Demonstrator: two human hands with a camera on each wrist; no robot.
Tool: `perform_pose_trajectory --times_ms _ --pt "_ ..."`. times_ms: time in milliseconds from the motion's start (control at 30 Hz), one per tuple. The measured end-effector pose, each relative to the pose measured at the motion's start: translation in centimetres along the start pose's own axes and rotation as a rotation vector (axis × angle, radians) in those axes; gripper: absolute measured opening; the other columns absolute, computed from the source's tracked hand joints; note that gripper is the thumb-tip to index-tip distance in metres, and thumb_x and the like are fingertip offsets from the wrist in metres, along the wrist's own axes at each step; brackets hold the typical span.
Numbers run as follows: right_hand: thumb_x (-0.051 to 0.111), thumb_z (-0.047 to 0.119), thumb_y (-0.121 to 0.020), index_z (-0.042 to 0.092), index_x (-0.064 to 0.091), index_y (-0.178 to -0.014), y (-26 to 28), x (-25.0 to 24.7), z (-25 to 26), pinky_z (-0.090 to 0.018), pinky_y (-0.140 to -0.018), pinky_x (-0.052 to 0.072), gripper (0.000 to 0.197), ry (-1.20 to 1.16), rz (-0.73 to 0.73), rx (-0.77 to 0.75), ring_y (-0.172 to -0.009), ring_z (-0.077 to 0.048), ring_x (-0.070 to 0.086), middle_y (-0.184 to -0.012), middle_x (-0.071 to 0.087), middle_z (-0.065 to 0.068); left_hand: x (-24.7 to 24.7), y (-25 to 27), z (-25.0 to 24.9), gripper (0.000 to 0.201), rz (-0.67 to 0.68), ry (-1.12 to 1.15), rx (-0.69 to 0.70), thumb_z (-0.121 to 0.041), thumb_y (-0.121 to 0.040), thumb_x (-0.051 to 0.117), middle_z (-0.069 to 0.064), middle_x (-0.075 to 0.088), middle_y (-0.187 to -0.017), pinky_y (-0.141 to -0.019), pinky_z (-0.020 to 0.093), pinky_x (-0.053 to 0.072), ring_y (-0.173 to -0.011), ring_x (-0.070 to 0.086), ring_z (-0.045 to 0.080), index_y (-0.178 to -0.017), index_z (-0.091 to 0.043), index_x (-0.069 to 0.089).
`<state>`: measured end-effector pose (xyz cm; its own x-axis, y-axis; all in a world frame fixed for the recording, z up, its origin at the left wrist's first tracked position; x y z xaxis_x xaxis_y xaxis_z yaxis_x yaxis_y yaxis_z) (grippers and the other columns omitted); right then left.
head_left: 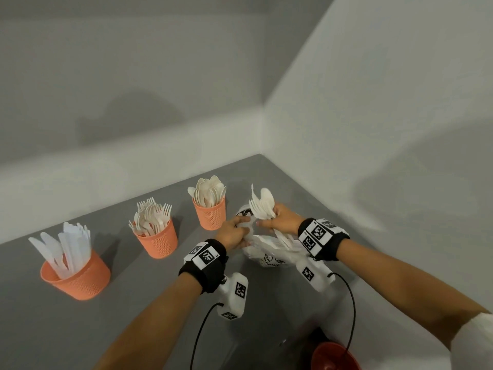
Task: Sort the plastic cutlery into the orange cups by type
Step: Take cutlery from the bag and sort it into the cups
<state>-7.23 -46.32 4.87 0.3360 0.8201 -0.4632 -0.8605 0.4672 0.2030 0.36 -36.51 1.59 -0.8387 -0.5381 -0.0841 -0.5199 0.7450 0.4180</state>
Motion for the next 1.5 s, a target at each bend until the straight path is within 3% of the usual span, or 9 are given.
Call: perform_pose_trajectory --times_ms 200,267,367,633,867,1033,1200,1400,1500 --pt "0.054 0.001 -0.089 0.013 0.045 -0.061 -1.8 -0.7 4.6 -0.022 -0.055 0.045 0.032 -0.401 -0.121 -0.057 -0.037 -0.004 0.043 -0.036 0.044 0.008 -4.0 1.6 -2.1 0.028 -0.29 -0.139 0.218 -0.002 -0.092 0.042 0.007 0.063 -0.106 -0.078 0.023 0.041 -0.087 0.054 0.014 -0.105 -0.004 0.066" --pt "0.051 -0.002 -0.089 0.013 0.044 -0.064 -2.7 0.0 5.5 -0.021 -0.055 0.045 0.03 -0.554 -0.163 -0.058 -0.036 -0.004 0.041 -0.036 0.042 0.008 -6.0 2.4 -1.6 0.024 -0.378 0.018 0.195 -0.005 -0.093 0.042 0.004 0.06 -0.091 -0.069 0.019 0.045 -0.079 0.053 0.015 -0.094 -0.006 0.065" --pt "0.051 -0.001 -0.088 0.015 0.045 -0.064 -3.7 2.1 6.7 -0.022 -0.052 0.043 0.03 -0.666 -0.183 -0.044 -0.036 -0.005 0.043 -0.038 0.044 0.009 -7.2 3.4 0.5 0.019 -0.295 0.429 0.017 -0.011 -0.095 0.041 0.006 0.054 -0.075 -0.049 0.016 0.044 -0.063 0.048 0.015 -0.087 -0.008 0.057" --pt "0.063 0.0 -0.08 0.013 0.055 -0.07 -4.3 12.1 8.8 -0.029 -0.061 0.047 0.018 -0.692 -0.121 -0.045 -0.048 -0.012 0.053 -0.048 0.054 0.004 -8.7 5.9 2.2 0.055 -0.131 0.947 -0.094 -0.043 -0.1 0.023 0.019 0.06 -0.096 -0.083 0.038 0.046 -0.088 0.057 0.028 -0.106 0.003 0.054" --pt "0.065 0.04 -0.072 0.023 0.051 -0.059 -4.8 16.5 8.1 -0.031 -0.057 0.043 0.026 -0.508 -0.189 0.046 -0.045 -0.013 0.051 -0.043 0.051 0.007 -12.6 7.9 4.1 0.025 -0.218 0.562 -0.065 -0.021 -0.087 0.037 0.0 0.051 -0.065 -0.066 0.029 0.038 -0.064 0.044 0.016 -0.071 -0.013 0.054" --pt "0.052 0.02 -0.084 0.027 0.062 -0.076 -4.0 18.9 9.4 -0.029 -0.061 0.048 0.015 -0.267 -0.09 -0.124 -0.064 -0.013 0.057 -0.068 0.06 0.007 -14.9 7.8 2.4 0.049 -0.268 0.273 0.117 -0.042 -0.064 0.07 0.004 0.061 -0.101 -0.083 0.028 0.042 -0.096 0.056 0.016 -0.101 -0.012 0.055" --pt "0.05 0.034 -0.075 0.02 0.059 -0.115 -3.4 21.9 9.5 -0.039 -0.087 0.052 0.043 -0.087 0.035 -0.219 -0.097 -0.022 0.065 -0.105 0.069 -0.003 -17.1 8.2 2.4 0.034 -0.627 0.308 0.177 -0.013 -0.077 0.072 0.013 0.068 -0.105 -0.092 0.036 0.051 -0.101 0.064 0.026 -0.109 -0.005 0.063" --pt "0.057 0.006 -0.079 0.015 0.056 -0.079 -3.0 22.1 10.4 -0.027 -0.052 0.05 0.009 -0.217 0.411 -0.089 -0.046 -0.014 0.057 -0.053 0.057 -0.006 -17.3 8.3 2.7 0.022 -0.432 0.277 0.213 -0.025 -0.089 0.058 0.02 0.069 -0.09 -0.065 0.034 0.052 -0.074 0.065 0.033 -0.095 -0.005 0.065" --pt "0.058 0.014 -0.075 -0.001 0.058 -0.081 -2.4 22.4 10.6 -0.023 -0.052 0.055 0.016 -0.377 0.526 -0.009 -0.046 -0.012 0.063 -0.049 0.063 -0.005 -16.4 8.8 2.2 0.034 -0.255 0.252 0.216 -0.024 -0.096 0.046 0.009 0.068 -0.071 -0.047 0.02 0.05 -0.052 0.064 0.013 -0.105 0.006 0.057"
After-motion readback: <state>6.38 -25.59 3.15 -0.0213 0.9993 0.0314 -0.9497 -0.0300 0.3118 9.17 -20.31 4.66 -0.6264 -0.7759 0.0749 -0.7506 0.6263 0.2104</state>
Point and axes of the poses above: each hand's wrist, its own y-axis away from the middle knuckle, its own x-axis out of the palm, z = x × y, the point moved 7 cm from there along -y, towards the middle knuckle
